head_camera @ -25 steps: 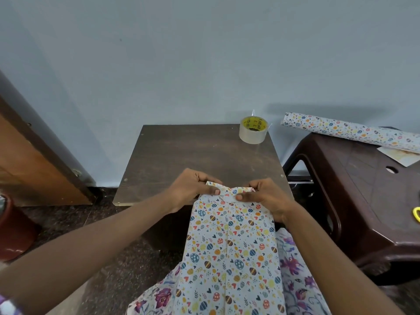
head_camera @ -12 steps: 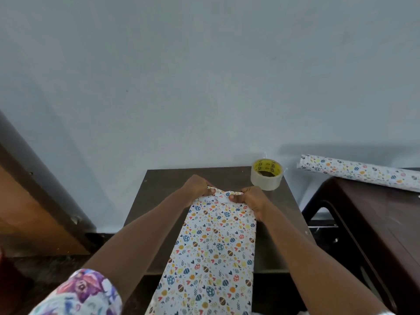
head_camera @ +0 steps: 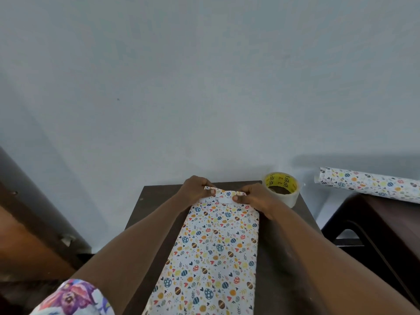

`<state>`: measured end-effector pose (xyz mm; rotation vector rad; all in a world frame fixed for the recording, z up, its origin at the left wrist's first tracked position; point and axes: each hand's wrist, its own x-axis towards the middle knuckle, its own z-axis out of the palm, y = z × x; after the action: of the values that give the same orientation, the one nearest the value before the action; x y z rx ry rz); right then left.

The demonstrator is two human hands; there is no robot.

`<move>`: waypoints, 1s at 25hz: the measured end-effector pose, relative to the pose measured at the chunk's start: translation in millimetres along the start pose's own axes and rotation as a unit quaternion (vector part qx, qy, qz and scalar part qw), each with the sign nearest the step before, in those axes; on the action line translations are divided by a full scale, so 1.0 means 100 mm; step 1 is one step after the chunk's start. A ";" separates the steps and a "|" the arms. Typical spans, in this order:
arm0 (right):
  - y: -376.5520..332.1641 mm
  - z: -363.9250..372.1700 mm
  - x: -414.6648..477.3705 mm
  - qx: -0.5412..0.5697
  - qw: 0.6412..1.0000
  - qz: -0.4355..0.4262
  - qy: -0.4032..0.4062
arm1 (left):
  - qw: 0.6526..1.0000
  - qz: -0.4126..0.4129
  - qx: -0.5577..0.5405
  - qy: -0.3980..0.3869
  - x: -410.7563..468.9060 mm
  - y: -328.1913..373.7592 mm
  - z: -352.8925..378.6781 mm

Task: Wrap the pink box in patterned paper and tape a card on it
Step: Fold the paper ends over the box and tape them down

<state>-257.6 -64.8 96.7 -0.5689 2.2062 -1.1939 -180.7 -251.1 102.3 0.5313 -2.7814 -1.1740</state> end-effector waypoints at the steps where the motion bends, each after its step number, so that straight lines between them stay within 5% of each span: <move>1: 0.00 0.00 0.03 0.005 1.000 -0.001 0.006 | 1.000 0.010 0.005 0.006 0.04 -0.02 -0.01; 5: -0.05 0.13 0.09 -0.089 0.989 -0.024 0.115 | 0.999 0.019 -0.010 0.027 0.10 -0.08 -0.01; 10: -0.06 0.25 0.05 -0.122 0.975 -0.038 0.181 | 0.978 -0.045 -0.166 -0.116 0.03 -0.24 -0.15; 15: -0.06 0.10 -0.07 0.088 0.995 0.008 0.035 | 0.963 -0.054 -0.264 0.002 -0.10 -0.27 0.02; 20: -0.09 0.24 -0.04 0.161 0.976 0.044 0.141 | 0.943 -0.006 -0.333 0.005 -0.17 -0.27 0.08; 25: -0.07 0.25 -0.07 0.139 0.979 0.015 0.147 | 0.972 0.038 -0.224 0.054 -0.15 -0.30 0.10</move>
<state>-235.7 -79.9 93.9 -0.2552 2.2158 -1.6222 -160.2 -258.7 75.3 0.4222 -2.3135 -1.6308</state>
